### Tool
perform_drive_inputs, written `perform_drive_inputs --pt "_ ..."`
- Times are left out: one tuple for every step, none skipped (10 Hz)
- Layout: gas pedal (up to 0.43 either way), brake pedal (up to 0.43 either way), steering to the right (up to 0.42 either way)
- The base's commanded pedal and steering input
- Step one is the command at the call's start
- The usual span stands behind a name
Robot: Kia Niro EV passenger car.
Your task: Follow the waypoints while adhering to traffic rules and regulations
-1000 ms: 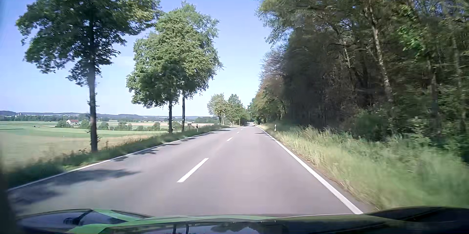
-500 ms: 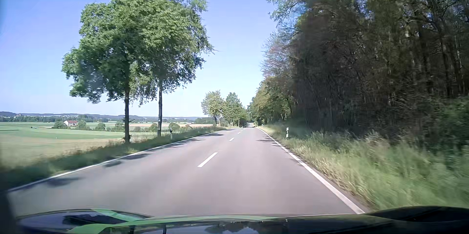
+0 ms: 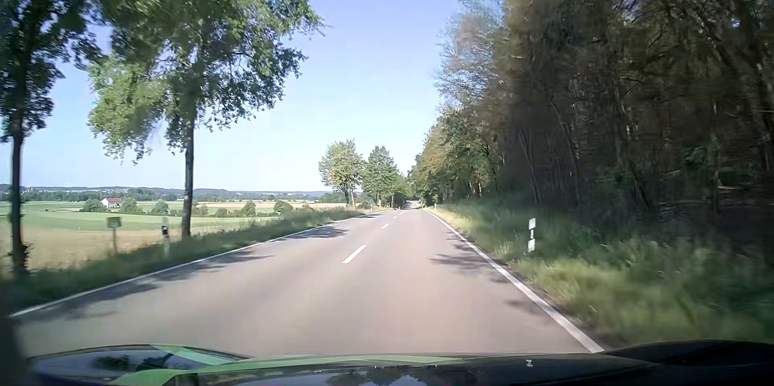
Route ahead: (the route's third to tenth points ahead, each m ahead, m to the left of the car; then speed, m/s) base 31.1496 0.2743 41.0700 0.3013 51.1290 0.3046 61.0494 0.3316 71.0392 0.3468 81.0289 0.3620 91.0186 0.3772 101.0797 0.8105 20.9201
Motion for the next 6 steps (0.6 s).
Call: perform_drive_inputs --pt "0.228 0.000 0.000" --pt "0.228 0.000 0.000" --pt "0.220 0.000 0.000" --pt "0.220 0.000 0.000" --pt "0.209 0.000 0.000" --pt "0.209 0.000 0.000"
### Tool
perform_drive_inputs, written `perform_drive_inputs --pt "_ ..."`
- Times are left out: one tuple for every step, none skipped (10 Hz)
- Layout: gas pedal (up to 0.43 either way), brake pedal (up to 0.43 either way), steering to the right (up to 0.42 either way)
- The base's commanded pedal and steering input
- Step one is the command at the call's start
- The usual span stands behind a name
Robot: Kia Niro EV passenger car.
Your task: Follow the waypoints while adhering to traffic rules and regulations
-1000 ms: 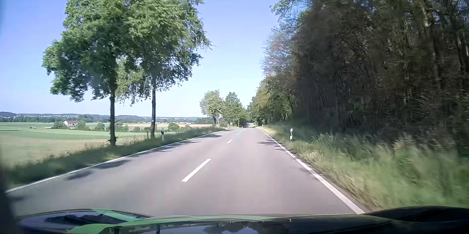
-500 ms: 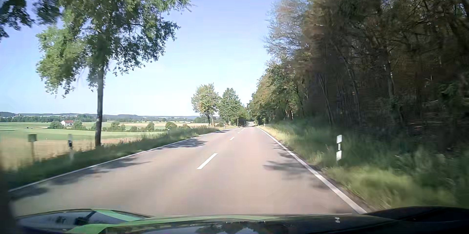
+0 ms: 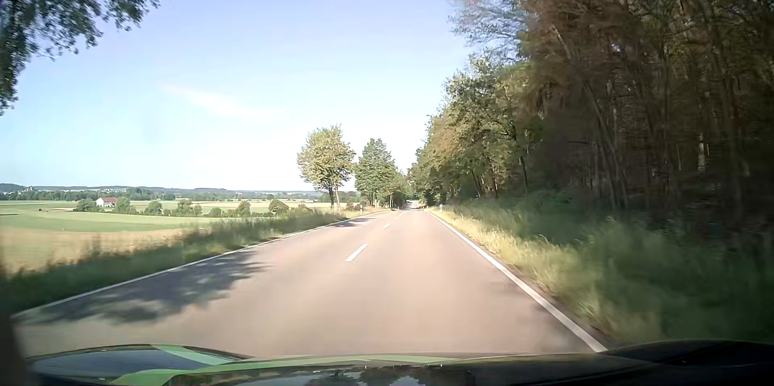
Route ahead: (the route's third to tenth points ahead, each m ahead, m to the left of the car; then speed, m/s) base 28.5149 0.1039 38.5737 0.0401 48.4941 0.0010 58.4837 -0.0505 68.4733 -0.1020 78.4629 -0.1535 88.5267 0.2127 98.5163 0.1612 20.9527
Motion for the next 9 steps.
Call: perform_drive_inputs --pt "0.209 0.000 0.000" --pt "0.220 0.000 0.000" --pt "0.220 0.000 0.000" --pt "0.220 0.000 0.000" --pt "0.220 0.000 0.000" --pt "0.220 0.000 0.000" --pt "0.220 0.000 0.000" --pt "0.220 0.000 0.000" --pt "0.209 0.000 0.000"
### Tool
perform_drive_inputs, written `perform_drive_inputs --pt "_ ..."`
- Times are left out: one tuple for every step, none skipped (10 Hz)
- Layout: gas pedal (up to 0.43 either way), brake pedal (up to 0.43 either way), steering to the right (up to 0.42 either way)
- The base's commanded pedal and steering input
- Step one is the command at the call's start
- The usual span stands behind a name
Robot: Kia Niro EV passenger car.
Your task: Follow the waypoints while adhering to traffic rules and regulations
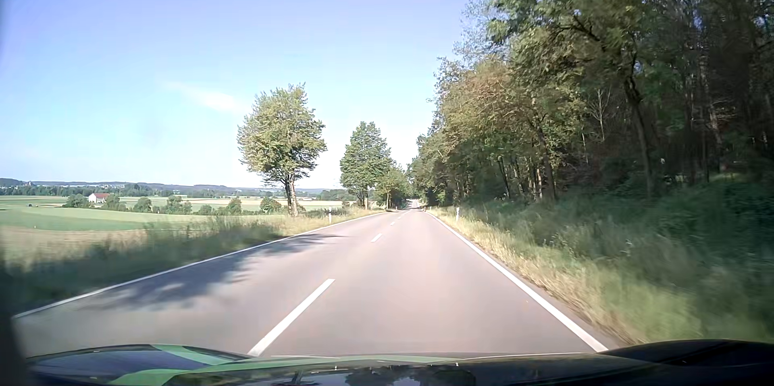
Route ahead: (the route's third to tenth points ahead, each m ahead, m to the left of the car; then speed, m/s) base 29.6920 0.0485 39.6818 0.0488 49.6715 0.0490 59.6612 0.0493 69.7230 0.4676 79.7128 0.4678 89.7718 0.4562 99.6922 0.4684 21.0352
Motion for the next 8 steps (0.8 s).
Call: perform_drive_inputs --pt "0.197 0.000 0.000" --pt "0.197 0.000 0.000" --pt "0.197 0.000 0.000" --pt "0.197 0.000 0.000" --pt "0.209 0.000 0.000" --pt "0.209 0.000 0.000" --pt "0.209 0.000 0.000" --pt "0.209 0.000 0.000"
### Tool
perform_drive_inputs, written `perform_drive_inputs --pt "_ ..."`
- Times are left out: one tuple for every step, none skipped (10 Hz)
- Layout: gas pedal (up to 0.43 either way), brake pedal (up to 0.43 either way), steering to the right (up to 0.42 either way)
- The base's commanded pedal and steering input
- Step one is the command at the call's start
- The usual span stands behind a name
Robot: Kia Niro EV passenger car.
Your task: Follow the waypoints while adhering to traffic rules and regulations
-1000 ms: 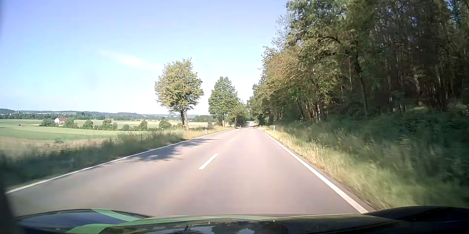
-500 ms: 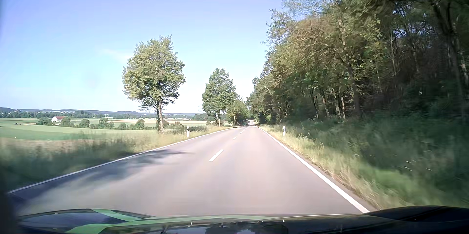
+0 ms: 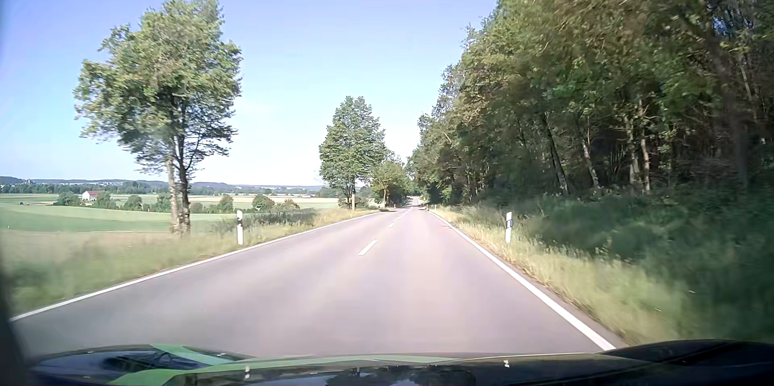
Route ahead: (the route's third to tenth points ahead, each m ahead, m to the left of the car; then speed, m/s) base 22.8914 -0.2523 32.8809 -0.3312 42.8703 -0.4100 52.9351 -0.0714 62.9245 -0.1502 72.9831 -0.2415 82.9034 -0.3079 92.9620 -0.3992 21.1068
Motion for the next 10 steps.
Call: perform_drive_inputs --pt "0.209 0.000 0.000" --pt "0.209 0.000 0.000" --pt "0.209 0.000 0.000" --pt "0.197 0.000 0.001" --pt "0.197 0.000 0.001" --pt "0.197 0.000 0.001" --pt "0.197 0.000 0.002" --pt "0.197 0.000 0.004" --pt "0.197 0.000 0.004" --pt "0.197 0.000 0.003"
